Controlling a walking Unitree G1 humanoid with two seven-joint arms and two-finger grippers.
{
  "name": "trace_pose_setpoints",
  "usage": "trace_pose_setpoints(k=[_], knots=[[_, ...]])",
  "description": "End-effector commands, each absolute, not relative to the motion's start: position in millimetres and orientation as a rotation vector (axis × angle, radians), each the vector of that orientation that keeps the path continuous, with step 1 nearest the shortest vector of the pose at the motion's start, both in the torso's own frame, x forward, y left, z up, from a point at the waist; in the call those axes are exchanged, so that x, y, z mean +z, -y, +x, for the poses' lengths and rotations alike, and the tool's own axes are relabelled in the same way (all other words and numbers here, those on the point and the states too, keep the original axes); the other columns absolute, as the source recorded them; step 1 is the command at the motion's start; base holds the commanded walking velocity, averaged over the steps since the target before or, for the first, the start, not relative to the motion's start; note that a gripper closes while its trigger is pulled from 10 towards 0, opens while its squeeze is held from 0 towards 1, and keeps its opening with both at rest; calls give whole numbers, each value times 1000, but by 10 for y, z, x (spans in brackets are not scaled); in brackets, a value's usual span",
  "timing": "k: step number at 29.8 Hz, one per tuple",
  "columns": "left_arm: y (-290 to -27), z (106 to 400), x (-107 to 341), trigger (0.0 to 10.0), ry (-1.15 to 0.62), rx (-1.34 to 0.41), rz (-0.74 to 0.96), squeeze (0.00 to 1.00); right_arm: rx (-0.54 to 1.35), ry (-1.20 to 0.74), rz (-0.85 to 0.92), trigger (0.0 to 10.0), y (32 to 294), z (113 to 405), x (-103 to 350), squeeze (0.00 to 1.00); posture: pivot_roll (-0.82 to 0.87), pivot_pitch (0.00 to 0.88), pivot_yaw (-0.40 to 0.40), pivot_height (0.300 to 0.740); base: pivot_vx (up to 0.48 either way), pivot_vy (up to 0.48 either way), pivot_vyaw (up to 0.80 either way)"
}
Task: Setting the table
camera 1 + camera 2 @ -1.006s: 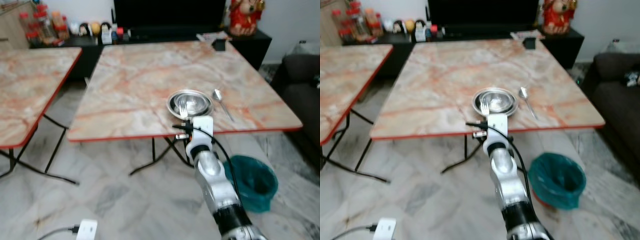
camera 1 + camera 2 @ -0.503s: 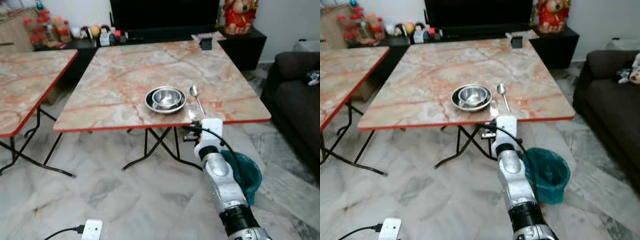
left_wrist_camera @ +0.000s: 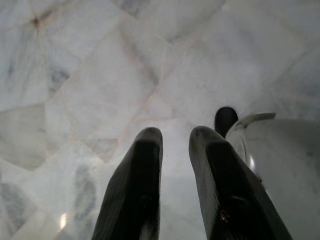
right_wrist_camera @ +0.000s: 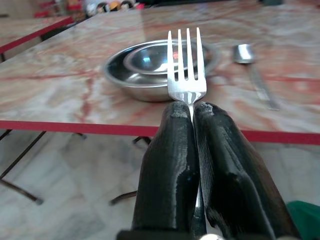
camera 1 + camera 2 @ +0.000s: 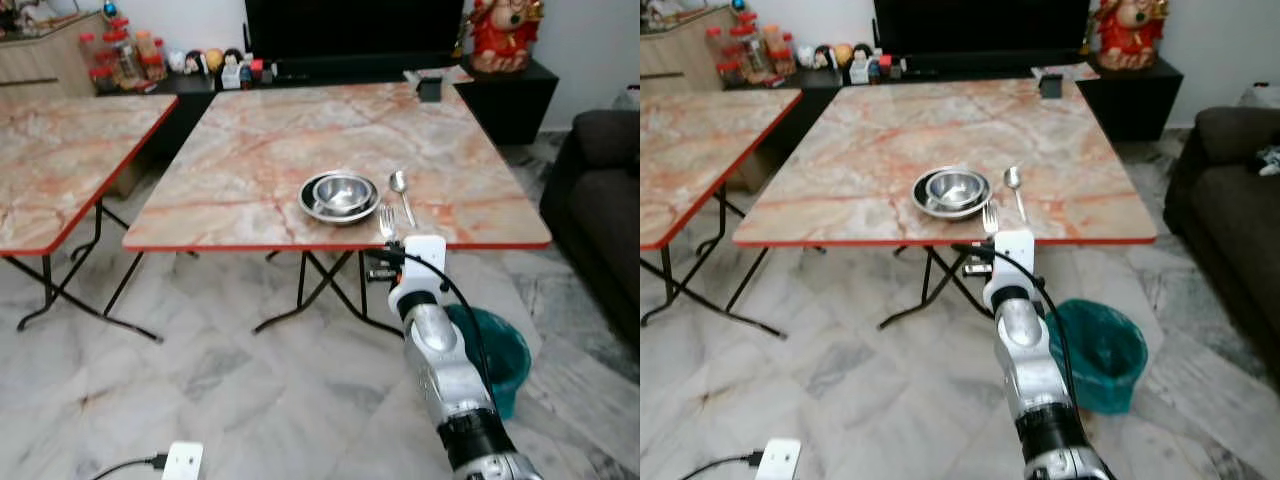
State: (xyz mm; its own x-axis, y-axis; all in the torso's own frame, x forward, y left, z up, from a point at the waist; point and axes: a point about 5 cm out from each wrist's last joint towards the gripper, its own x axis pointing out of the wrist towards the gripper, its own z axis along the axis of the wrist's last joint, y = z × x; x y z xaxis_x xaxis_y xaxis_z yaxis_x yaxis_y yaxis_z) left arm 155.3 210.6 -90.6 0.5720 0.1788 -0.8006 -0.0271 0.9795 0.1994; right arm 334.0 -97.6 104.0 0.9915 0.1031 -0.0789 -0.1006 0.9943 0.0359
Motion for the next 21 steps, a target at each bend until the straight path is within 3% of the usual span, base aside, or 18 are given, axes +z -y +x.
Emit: trace_pose_setpoints(k=[1,21], knots=[[-2117,1605,-883,10000,-943,128,173,0,101,-73,31,10000,990,3361,1075,0,-7,34,29,740,431,0,-800],[-2103,1586,-893,10000,-947,131,170,0,107,-52,33,10000,973,3371,1103,0,-5,39,25,740,432,0,0]])
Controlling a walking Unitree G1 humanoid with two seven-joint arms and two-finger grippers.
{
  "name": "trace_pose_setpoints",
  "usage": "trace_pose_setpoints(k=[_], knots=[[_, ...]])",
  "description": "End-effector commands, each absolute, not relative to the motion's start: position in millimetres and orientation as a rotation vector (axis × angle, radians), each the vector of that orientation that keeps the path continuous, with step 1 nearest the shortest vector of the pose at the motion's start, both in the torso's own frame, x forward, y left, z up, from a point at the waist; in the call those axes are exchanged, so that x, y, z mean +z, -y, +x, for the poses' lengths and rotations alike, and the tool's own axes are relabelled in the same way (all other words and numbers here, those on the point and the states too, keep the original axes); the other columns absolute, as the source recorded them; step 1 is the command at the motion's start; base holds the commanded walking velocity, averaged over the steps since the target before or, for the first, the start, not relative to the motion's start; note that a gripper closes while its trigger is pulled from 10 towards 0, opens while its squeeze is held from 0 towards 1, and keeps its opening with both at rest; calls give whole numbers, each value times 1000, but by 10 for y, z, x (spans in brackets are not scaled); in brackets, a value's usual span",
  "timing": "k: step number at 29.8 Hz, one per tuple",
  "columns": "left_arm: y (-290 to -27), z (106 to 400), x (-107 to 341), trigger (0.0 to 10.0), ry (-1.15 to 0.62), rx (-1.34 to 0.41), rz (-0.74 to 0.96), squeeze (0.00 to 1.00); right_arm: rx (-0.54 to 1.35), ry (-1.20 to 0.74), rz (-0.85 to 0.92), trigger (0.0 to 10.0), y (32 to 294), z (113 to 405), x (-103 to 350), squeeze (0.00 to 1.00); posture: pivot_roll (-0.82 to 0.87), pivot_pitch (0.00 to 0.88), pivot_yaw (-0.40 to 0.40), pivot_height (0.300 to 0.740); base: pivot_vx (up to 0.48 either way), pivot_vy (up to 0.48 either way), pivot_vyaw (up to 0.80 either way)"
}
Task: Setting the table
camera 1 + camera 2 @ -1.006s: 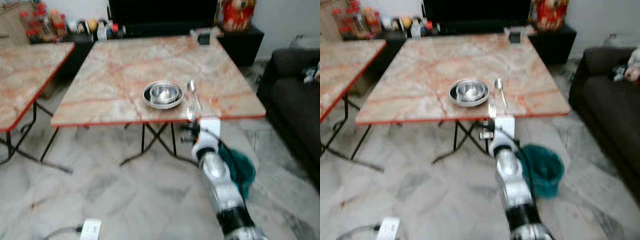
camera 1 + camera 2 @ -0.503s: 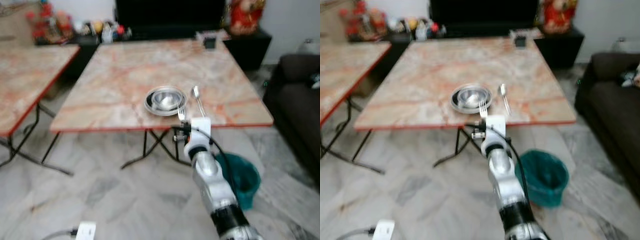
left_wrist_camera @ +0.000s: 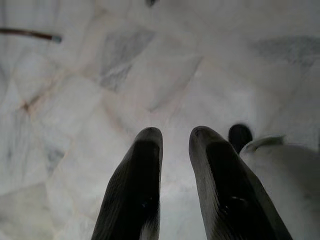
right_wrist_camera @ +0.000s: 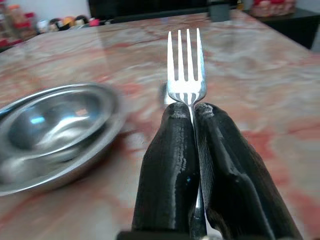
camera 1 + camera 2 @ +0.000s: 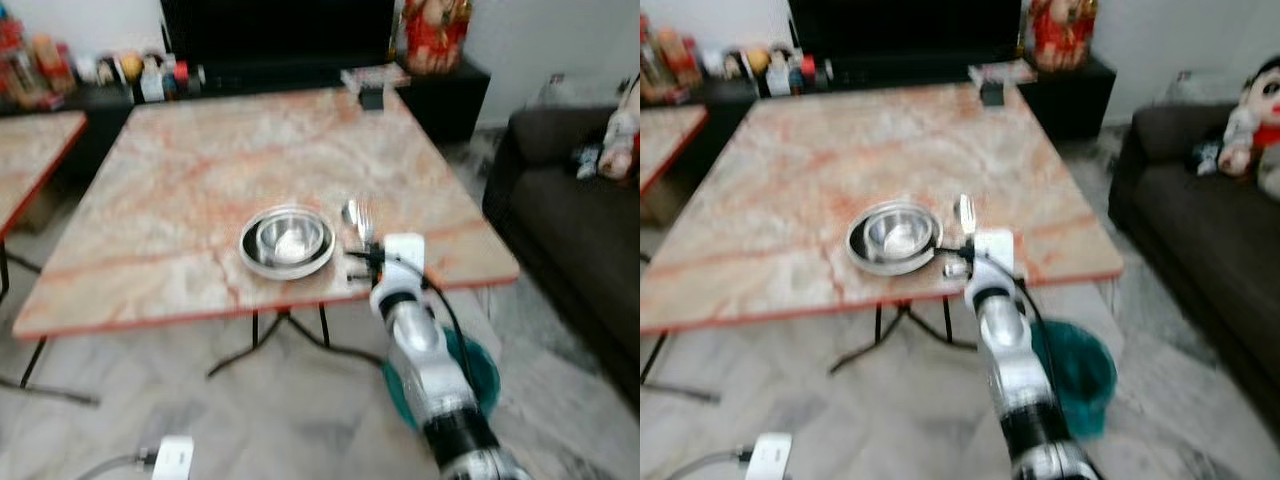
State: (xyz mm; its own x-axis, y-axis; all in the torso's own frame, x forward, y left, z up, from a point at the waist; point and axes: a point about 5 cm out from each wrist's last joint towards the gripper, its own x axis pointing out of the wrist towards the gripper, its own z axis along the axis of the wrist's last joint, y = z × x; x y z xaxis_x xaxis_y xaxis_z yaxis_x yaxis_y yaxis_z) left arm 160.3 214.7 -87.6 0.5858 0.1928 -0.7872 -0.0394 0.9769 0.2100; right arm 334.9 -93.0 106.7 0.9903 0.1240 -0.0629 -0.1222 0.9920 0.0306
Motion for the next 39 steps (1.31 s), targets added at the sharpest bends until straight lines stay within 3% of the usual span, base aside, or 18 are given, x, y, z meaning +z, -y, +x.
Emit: trace_pose_setpoints(k=[1,17,35,39], knots=[[-2103,1588,-893,10000,-946,131,169,0,106,-51,33,10000,973,3371,1104,0,-5,39,25,740,439,0,0],[-2103,1598,-886,10000,-936,127,162,0,112,-46,27,10000,959,3367,1104,0,-6,38,27,740,426,0,0],[-2119,1585,-888,10000,-939,122,160,0,137,-81,-6,10000,970,3136,1031,0,-19,50,31,740,0,0,0],[-2116,1581,-890,10000,-941,115,162,0,109,-87,-65,10000,1188,3089,1064,0,-30,56,41,740,0,0,0]])
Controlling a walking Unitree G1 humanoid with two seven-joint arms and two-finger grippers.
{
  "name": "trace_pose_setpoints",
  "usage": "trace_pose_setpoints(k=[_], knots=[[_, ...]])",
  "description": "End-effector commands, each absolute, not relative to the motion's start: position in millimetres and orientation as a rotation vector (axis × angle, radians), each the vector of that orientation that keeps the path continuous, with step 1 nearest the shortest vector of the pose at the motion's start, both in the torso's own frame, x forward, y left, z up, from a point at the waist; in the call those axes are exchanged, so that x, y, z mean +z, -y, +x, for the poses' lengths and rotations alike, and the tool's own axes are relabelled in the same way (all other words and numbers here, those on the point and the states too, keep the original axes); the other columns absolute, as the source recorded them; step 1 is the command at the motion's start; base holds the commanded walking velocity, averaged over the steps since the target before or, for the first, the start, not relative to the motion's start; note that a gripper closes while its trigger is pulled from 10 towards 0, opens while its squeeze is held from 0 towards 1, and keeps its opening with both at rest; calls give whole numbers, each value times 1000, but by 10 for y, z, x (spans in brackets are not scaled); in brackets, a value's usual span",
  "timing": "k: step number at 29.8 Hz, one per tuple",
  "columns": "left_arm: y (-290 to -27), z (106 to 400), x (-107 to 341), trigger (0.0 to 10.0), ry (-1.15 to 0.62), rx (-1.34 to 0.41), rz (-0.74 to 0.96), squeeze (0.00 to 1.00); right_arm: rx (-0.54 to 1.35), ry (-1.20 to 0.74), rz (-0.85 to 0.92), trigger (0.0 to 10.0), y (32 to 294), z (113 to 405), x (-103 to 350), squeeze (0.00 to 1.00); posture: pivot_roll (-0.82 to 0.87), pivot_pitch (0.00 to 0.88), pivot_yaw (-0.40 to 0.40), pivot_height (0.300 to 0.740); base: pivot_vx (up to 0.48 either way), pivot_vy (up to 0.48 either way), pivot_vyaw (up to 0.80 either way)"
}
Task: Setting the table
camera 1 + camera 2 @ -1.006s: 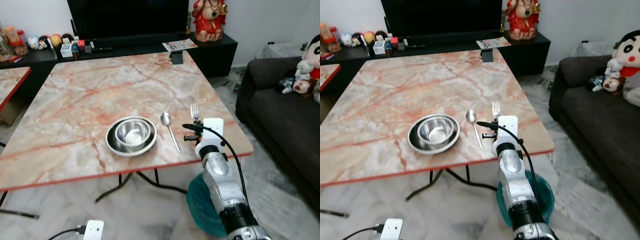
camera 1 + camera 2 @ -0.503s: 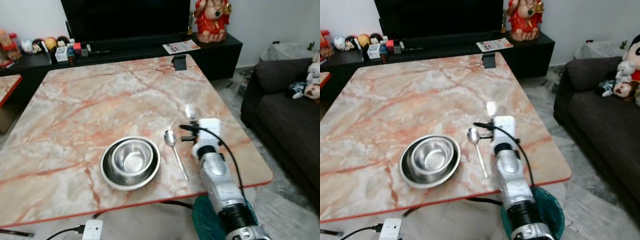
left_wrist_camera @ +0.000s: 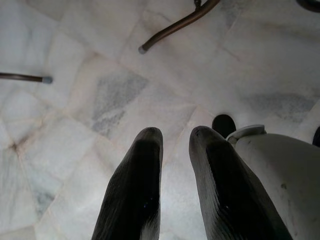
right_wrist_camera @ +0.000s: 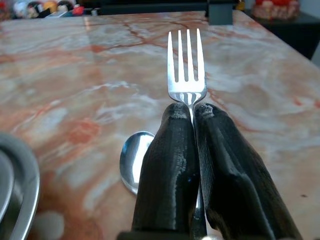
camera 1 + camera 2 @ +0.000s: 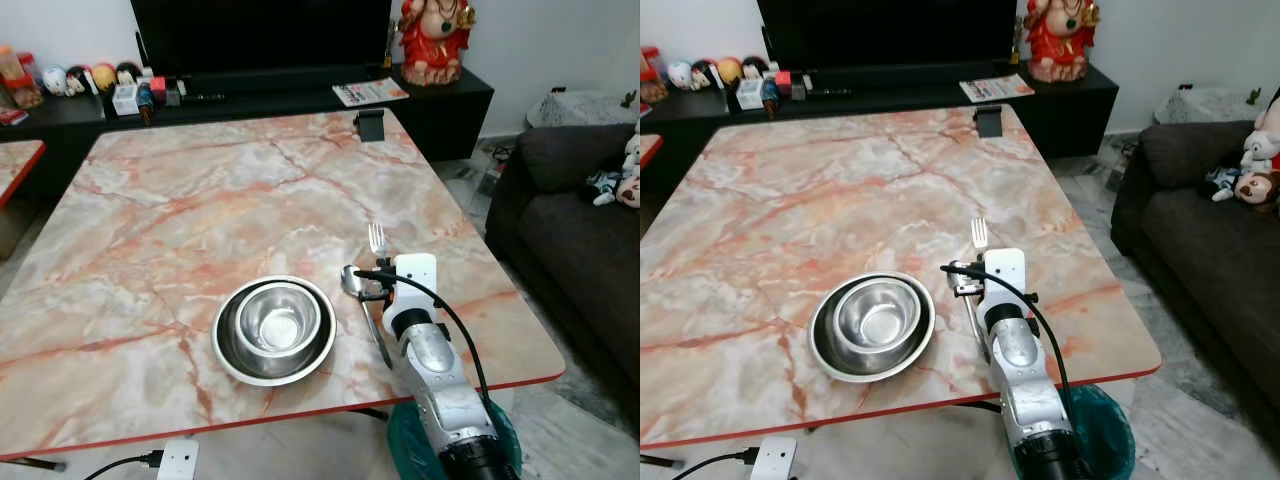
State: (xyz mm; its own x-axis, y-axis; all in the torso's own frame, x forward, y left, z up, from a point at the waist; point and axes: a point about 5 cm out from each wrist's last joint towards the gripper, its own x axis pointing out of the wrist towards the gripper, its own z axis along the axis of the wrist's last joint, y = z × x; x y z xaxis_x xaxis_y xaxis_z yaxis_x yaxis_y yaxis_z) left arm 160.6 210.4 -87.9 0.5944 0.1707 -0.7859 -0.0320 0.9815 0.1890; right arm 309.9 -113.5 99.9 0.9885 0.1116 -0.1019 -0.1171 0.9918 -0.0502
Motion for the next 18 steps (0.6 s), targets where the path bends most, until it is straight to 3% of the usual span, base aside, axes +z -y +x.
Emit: trace_pose_setpoints(k=[1,8,18], knots=[[-2116,1581,-890,10000,-941,115,162,0,109,-87,-65,10000,1188,3089,1064,0,-30,56,41,740,0,0,0],[-2113,1611,-879,10000,-938,104,165,0,125,-167,-150,10000,1413,3054,981,0,-42,57,47,740,0,0,0],[-2128,1602,-880,10000,-939,107,167,0,169,-228,-143,10000,1328,2969,857,0,-32,58,49,740,0,0,0]])
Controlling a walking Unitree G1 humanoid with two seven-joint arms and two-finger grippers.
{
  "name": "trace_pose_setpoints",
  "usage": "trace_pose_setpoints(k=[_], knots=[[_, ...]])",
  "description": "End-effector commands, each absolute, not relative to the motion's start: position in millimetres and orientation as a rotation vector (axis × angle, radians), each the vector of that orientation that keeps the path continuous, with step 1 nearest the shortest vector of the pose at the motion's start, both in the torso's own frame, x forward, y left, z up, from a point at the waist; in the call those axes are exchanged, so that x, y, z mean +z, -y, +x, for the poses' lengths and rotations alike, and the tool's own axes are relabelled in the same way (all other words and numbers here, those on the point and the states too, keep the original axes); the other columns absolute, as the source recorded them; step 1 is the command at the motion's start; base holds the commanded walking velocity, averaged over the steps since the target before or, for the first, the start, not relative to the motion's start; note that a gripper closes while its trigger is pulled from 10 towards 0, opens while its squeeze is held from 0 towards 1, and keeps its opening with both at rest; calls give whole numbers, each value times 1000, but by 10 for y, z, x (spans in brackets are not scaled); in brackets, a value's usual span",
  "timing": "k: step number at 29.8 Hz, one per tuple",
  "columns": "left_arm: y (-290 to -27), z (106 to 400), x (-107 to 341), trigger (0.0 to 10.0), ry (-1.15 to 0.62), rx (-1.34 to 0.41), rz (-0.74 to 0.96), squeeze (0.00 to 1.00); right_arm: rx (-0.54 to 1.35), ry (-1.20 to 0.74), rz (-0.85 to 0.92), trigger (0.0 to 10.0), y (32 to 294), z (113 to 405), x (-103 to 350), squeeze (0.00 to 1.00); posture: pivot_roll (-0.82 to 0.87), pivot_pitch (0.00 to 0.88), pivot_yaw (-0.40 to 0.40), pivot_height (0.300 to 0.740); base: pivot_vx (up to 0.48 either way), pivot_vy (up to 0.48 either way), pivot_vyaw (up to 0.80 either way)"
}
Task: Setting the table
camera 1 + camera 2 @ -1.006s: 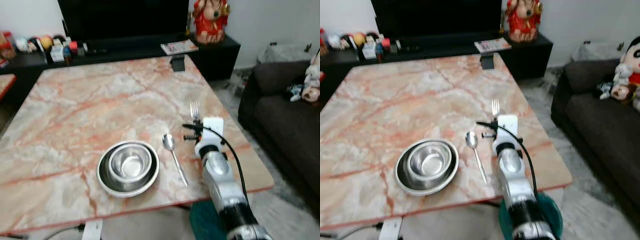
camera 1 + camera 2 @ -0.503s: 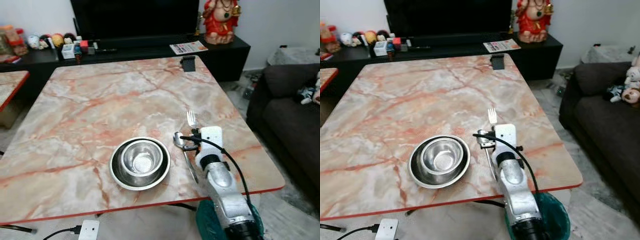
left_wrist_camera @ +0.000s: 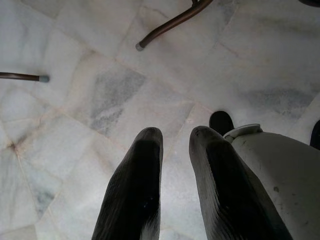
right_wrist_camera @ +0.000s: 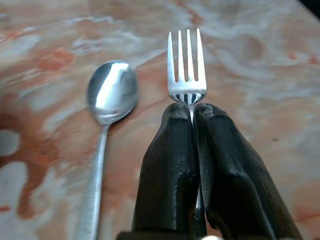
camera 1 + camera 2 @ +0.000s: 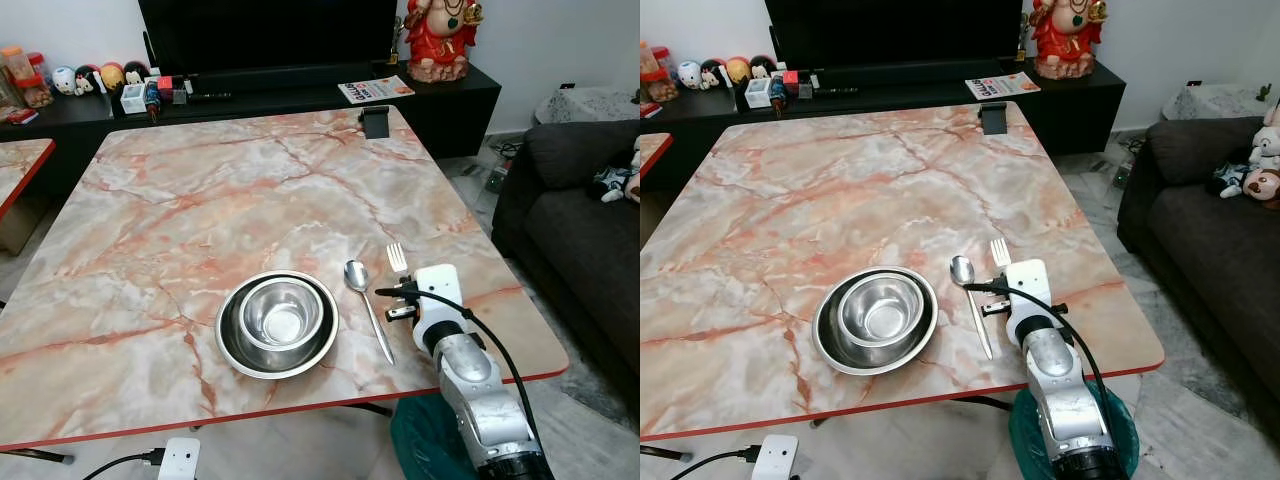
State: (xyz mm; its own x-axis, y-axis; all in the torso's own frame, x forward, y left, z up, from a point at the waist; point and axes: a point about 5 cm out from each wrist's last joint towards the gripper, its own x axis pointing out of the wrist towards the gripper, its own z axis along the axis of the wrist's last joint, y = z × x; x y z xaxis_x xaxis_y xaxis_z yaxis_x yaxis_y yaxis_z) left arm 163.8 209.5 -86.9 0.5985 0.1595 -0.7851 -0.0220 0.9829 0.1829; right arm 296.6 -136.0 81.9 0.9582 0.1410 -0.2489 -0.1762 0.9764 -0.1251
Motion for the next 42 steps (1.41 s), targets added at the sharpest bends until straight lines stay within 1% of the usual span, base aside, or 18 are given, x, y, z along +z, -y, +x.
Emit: trace_pose_setpoints(k=[1,11,24,42], knots=[[-2130,1599,-881,10000,-940,107,167,0,167,-229,-135,10000,1322,2969,852,0,-32,58,49,740,0,0,0],[-2141,1588,-884,10000,-944,107,168,0,131,-231,-127,10000,1321,3009,862,0,-26,58,51,740,0,0,0],[-2141,1598,-880,10000,-944,99,173,0,65,-257,-134,10000,1447,3038,752,0,-30,62,59,740,0,0,0],[-2151,1585,-883,10000,-946,102,176,0,81,-264,-124,10000,1376,3074,699,0,-21,63,56,740,0,0,0]])
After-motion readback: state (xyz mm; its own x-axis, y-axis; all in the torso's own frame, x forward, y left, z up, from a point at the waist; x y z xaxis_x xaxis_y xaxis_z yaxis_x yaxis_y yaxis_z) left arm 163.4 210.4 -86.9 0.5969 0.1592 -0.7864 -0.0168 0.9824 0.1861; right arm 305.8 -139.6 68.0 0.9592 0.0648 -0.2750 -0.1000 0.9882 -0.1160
